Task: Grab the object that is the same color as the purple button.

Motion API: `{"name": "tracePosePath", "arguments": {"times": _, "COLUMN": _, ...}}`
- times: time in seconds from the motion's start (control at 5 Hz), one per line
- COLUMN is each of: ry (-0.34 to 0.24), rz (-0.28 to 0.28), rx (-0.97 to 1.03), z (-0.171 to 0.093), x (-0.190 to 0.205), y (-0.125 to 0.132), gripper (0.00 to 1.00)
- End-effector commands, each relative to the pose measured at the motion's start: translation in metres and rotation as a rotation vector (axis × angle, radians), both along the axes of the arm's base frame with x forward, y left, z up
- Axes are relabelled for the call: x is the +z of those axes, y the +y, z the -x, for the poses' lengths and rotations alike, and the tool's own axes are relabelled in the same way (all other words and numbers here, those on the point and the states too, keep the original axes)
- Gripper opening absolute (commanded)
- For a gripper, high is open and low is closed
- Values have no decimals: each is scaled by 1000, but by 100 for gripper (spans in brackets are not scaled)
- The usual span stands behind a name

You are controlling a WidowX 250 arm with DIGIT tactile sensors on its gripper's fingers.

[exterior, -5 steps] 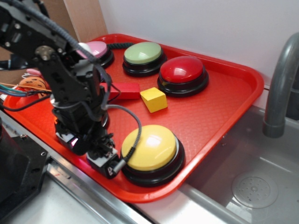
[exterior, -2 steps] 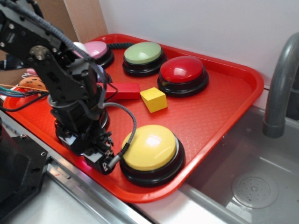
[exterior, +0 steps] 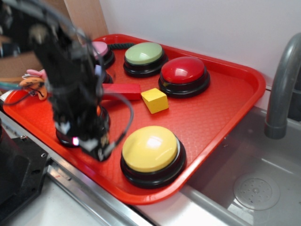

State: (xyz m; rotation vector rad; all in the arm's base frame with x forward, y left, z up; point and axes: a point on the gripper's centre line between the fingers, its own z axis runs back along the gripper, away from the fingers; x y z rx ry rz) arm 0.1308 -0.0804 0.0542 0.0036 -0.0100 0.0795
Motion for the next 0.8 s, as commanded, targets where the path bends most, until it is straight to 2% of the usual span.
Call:
{"name": "tracePosePath", "arguments": {"times": 0.0, "ry": -49, "rz": -24, "rx": -143, "z": -48, "x": 97, "y": 35, "gripper": 0}}
{"name": "tracePosePath", "arguments": {"times": 0.2, "ry": -8, "rz": -40, "rx": -185, "z": -70, "x": 115, "y": 65, "gripper": 0}}
{"name": "tracePosePath", "arguments": {"times": 0.4, "ry": -9, "rz": -133, "rx": -193, "z": -83, "x": 120, "y": 81, "gripper": 0}}
{"name": "tracePosePath", "arguments": {"times": 0.6, "ry": 57, "rz": -141, "rx": -229, "z": -86, "x": 120, "y": 85, "gripper": 0}}
